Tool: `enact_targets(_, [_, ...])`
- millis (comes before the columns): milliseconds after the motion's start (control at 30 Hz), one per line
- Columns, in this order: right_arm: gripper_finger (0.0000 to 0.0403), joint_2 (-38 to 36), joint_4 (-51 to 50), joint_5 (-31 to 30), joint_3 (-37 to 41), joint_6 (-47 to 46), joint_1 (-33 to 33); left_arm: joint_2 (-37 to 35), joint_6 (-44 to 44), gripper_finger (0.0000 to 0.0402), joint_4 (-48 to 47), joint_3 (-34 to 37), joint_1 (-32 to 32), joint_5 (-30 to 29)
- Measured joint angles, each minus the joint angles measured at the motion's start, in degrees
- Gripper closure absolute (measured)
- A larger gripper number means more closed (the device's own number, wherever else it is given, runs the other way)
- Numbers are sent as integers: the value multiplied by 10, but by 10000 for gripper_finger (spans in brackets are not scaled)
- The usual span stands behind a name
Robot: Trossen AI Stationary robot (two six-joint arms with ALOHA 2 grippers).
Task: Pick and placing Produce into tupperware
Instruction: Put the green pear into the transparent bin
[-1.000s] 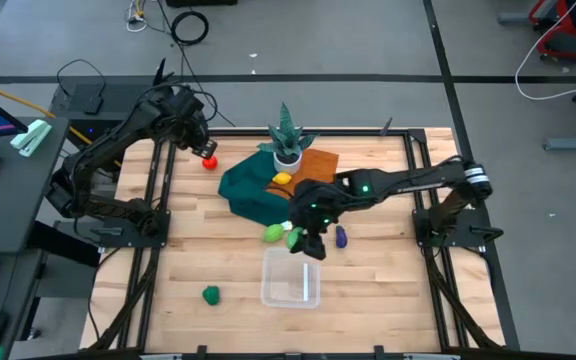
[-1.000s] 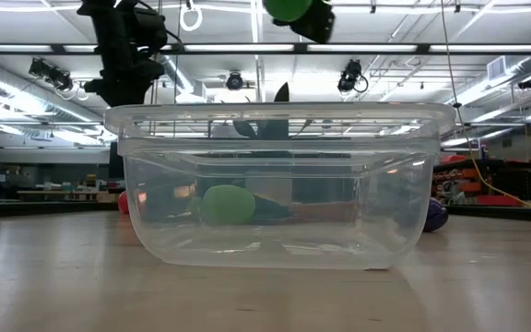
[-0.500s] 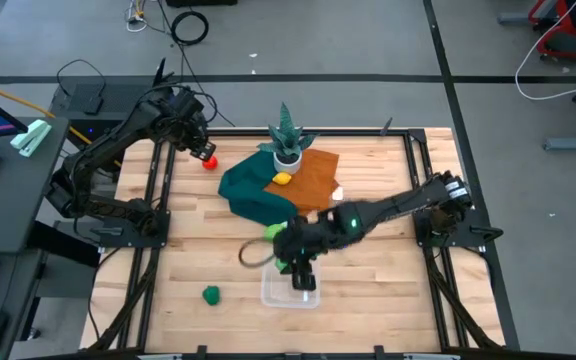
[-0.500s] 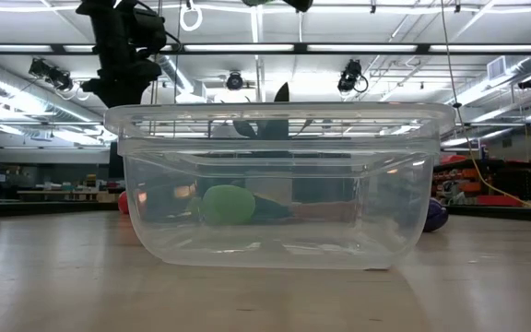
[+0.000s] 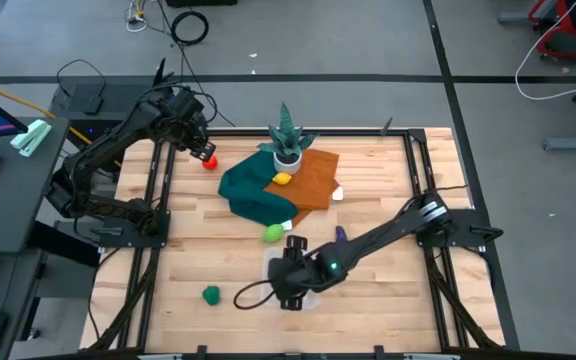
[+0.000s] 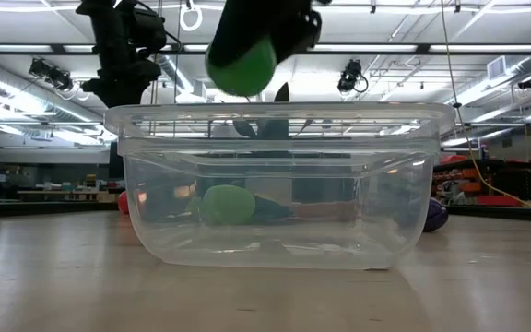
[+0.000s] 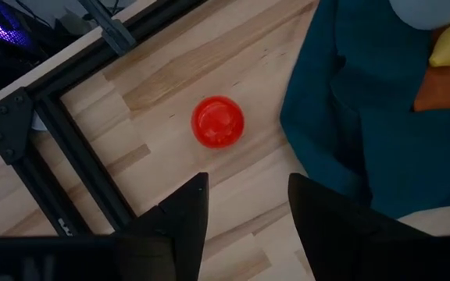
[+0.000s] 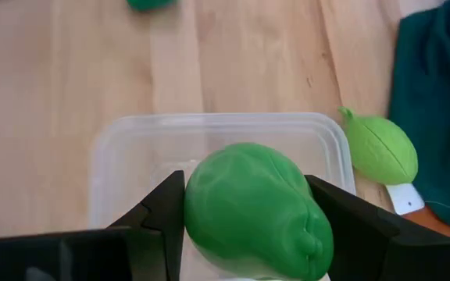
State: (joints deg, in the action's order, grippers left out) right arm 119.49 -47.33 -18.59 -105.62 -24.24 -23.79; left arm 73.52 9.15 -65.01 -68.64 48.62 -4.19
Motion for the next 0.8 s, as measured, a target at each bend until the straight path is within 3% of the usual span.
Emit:
enact_targets(400, [224,28,-4,0,0,31,33,0,-14,216,-3,0,0,0])
enact_targets(800, [224,28,11,58,0,50,46,0,-22,218,-3,0,0,0])
